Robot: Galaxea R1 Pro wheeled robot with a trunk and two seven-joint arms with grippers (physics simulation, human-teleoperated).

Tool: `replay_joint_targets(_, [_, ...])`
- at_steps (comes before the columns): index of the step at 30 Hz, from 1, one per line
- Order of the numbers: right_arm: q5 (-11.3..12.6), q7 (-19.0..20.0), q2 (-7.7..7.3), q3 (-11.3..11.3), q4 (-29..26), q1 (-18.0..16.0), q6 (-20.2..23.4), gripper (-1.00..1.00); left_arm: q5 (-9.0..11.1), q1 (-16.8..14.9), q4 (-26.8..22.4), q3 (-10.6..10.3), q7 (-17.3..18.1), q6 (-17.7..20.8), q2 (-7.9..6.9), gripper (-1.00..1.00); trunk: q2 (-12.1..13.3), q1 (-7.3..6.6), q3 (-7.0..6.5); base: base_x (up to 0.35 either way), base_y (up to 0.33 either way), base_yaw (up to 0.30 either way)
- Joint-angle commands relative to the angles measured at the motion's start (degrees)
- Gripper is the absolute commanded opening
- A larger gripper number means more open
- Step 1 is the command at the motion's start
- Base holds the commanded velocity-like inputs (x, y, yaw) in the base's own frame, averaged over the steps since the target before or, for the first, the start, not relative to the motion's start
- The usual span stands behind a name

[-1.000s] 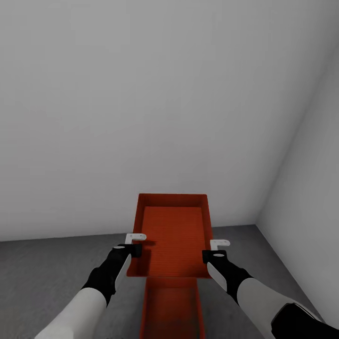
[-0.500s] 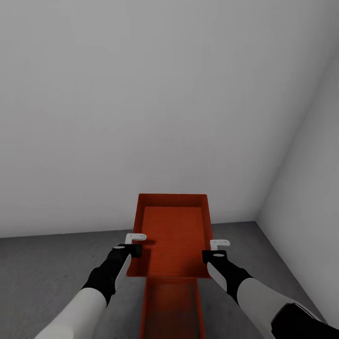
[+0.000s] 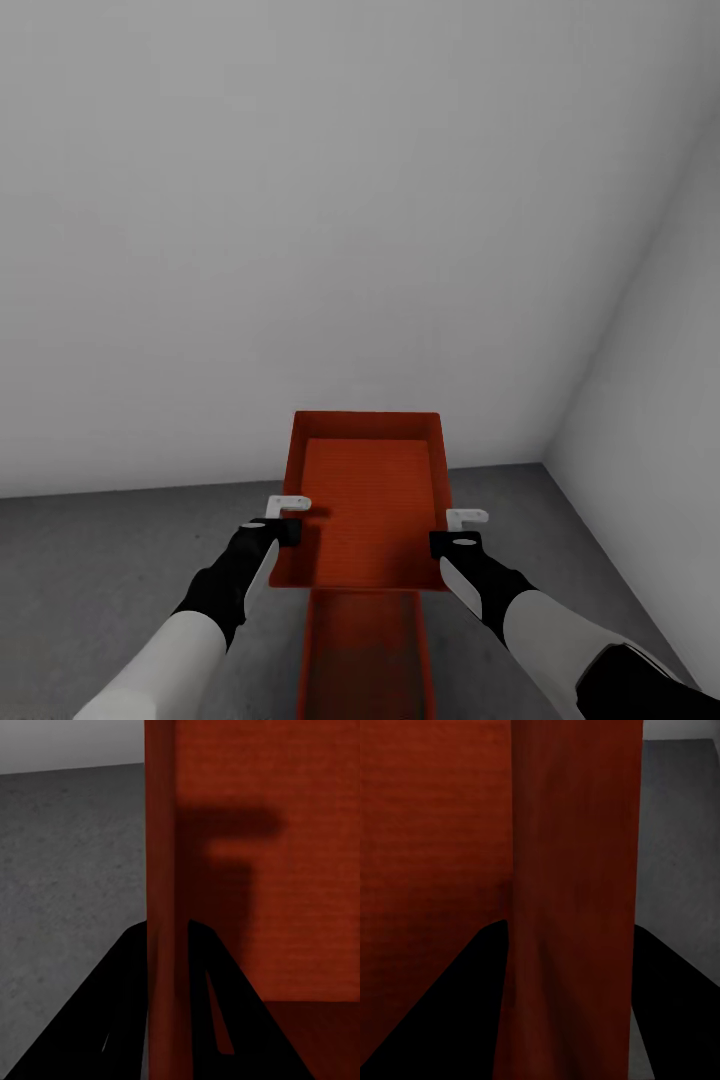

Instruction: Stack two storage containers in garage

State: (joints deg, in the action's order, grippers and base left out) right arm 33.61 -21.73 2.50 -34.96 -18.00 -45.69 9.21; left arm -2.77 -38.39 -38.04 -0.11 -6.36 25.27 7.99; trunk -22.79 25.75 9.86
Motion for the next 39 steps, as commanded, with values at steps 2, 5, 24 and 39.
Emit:
replay_joint_targets(2, [-0.04, -0.51, 0.14, 0.33, -0.02, -0.1, 0.46, -1.0, -2.15, 0.01, -0.1, -0.15, -1.82, 0.48, 0.1, -1.0, -0.13, 0.03, 0.3, 0.0, 0.0, 0.0])
replay_joint_targets(5, [-0.05, -0.51, 0.14, 0.33, -0.02, -0.1, 0.46, -1.0, -2.1, 0.02, -0.1, -0.15, -1.82, 0.48, 0.1, -1.0, -0.13, 0.03, 0.58, 0.0, 0.0, 0.0])
replay_joint_targets(24, [-0.06, -0.51, 0.14, 0.33, -0.03, -0.1, 0.46, -1.0, -2.07, 0.05, -0.1, -0.15, -1.82, 0.48, 0.1, -1.0, -0.13, 0.03, 2.32, 0.0, 0.0, 0.0])
replay_joint_targets(39, [-0.09, -0.51, 0.14, 0.33, -0.02, -0.1, 0.46, -1.0, -2.07, 0.05, -0.1, -0.15, -1.82, 0.48, 0.1, -1.0, -0.13, 0.03, 3.7, 0.0, 0.0, 0.0])
